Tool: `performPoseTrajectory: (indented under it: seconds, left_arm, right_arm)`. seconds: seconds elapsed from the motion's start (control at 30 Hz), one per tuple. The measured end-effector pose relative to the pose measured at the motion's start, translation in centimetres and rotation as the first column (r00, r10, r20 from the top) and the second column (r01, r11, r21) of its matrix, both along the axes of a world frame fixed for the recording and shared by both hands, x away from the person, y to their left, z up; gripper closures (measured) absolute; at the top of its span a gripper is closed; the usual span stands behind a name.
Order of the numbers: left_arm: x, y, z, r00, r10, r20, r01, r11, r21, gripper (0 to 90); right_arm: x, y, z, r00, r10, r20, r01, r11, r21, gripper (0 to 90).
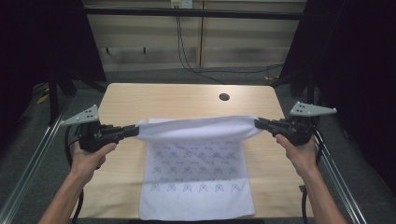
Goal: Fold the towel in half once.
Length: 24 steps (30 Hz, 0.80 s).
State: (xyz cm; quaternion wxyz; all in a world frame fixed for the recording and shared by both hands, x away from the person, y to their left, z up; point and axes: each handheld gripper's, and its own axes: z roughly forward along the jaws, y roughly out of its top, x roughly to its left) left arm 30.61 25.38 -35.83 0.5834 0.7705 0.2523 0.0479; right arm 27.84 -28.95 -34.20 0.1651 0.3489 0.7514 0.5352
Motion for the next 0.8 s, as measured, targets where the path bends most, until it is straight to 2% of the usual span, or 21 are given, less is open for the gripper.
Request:
performPoseTrajectory:
  seconds: [0.03,0.07,0.1,0.13,0.17,0.2,0.27,0.3,0.33,0.37,0.4,0.47,0.5,0.53,0.57,0.63,0.67,0.7,0.73,0.77,0.8]
  left_arm:
    - [-1.2,0.1,-1.6,0.9996,-0.004,-0.026,0.005,0.9994,0.035,87.0]
    - [-1.8,0.2,-2.7,0.999,-0.017,-0.042,0.019,0.9987,0.047,87.0]
    - [-1.8,0.2,-2.7,0.999,-0.017,-0.042,0.019,0.9987,0.047,86.9]
    - [-2.3,0.3,-3.8,0.9982,-0.019,-0.056,0.023,0.9979,0.061,86.7]
    - [-2.7,0.4,-5.0,0.9968,-0.03,-0.074,0.034,0.9976,0.06,86.7]
    - [-3.2,0.5,-6.2,0.9947,-0.031,-0.099,0.037,0.9974,0.062,86.6]
    - [-3.8,0.7,-8.4,0.9899,-0.035,-0.137,0.046,0.9957,0.081,86.4]
    - [-4.1,0.6,-9.3,0.9865,-0.035,-0.16,0.054,0.9923,0.111,86.4]
    - [-4.5,0.6,-10.1,0.9846,-0.032,-0.172,0.055,0.9894,0.134,86.3]
    - [-4.8,0.5,-10.7,0.9808,-0.043,-0.19,0.069,0.9886,0.134,86.2]
    - [-5.2,0.4,-11.1,0.9782,-0.054,-0.2,0.085,0.9853,0.148,86.2]
    - [-5.8,0.3,-11.3,0.9763,-0.072,-0.204,0.108,0.9797,0.169,85.8]
    - [-6.1,0.3,-11.3,0.9735,-0.077,-0.215,0.114,0.9795,0.166,85.4]
    - [-6.7,0.2,-11.5,0.9681,-0.085,-0.236,0.122,0.9811,0.15,85.1]
    - [-6.7,0.2,-11.5,0.9681,-0.085,-0.236,0.122,0.9811,0.15,84.6]
    - [-7.6,0.1,-11.5,0.9668,-0.112,-0.23,0.154,0.9725,0.175,83.5]
    - [-8.4,0.2,-11.5,0.9626,-0.141,-0.231,0.183,0.968,0.172,81.8]
    - [-8.4,0.2,-11.5,0.9626,-0.141,-0.231,0.183,0.968,0.172,81.6]
    - [-9.1,0.3,-11.5,0.9629,-0.157,-0.219,0.2,0.9609,0.191,81.0]
    - [-9.1,0.3,-11.5,0.9629,-0.157,-0.219,0.2,0.9609,0.191,80.8]
    - [-9.3,0.5,-11.4,0.9612,-0.171,-0.216,0.215,0.9565,0.197,80.8]
  right_arm:
    - [-1.3,0.5,-1.0,0.9994,0.026,-0.024,-0.027,0.999,-0.021,87.3]
    - [-2.0,0.7,-1.8,0.9983,0.039,-0.043,-0.041,0.999,-0.035,87.3]
    - [-2.0,0.7,-1.8,0.9983,0.039,-0.043,-0.041,0.999,-0.035,87.3]
    - [-3.2,1.1,-3.6,0.9942,0.059,-0.089,-0.065,0.996,-0.064,87.2]
    - [-3.2,1.1,-3.6,0.9942,0.059,-0.089,-0.065,0.996,-0.064,87.2]
    - [-3.7,1.2,-4.7,0.9915,0.07,-0.11,-0.078,0.994,-0.073,87.2]
    - [-4.5,1.2,-6.8,0.9808,0.106,-0.164,-0.118,0.991,-0.066,87.1]
    - [-5.0,1.2,-7.7,0.9768,0.107,-0.186,-0.124,0.989,-0.08,87.0]
    - [-5.6,1.0,-9.3,0.9602,0.141,-0.241,-0.159,0.986,-0.058,86.7]
    - [-6.0,0.9,-9.9,0.9518,0.165,-0.259,-0.186,0.981,-0.058,86.6]
    - [-6.0,0.9,-9.9,0.9518,0.165,-0.259,-0.186,0.981,-0.058,86.6]
    - [-6.8,0.8,-11.2,0.9391,0.186,-0.289,-0.205,0.978,-0.038,86.3]
    - [-7.2,0.8,-11.7,0.9317,0.195,-0.307,-0.217,0.975,-0.039,85.9]
    - [-7.9,1.1,-12.6,0.9196,0.195,-0.341,-0.23,0.971,-0.064,84.8]
    - [-7.9,1.1,-12.6,0.9196,0.195,-0.341,-0.23,0.971,-0.064,84.8]
    - [-8.6,1.1,-13.0,0.911,0.2,-0.361,-0.24,0.968,-0.069,83.4]
    - [-9.3,1.1,-13.1,0.9051,0.217,-0.366,-0.257,0.964,-0.064,81.7]
    - [-9.3,1.1,-13.1,0.9051,0.217,-0.366,-0.257,0.964,-0.064,81.7]
    - [-10.2,1.0,-13.0,0.9026,0.222,-0.369,-0.265,0.962,-0.07,79.2]
    - [-10.2,1.0,-13.0,0.9026,0.222,-0.369,-0.265,0.962,-0.07,79.2]
    - [-10.9,0.8,-12.7,0.909,0.235,-0.344,-0.282,0.955,-0.094,78.1]
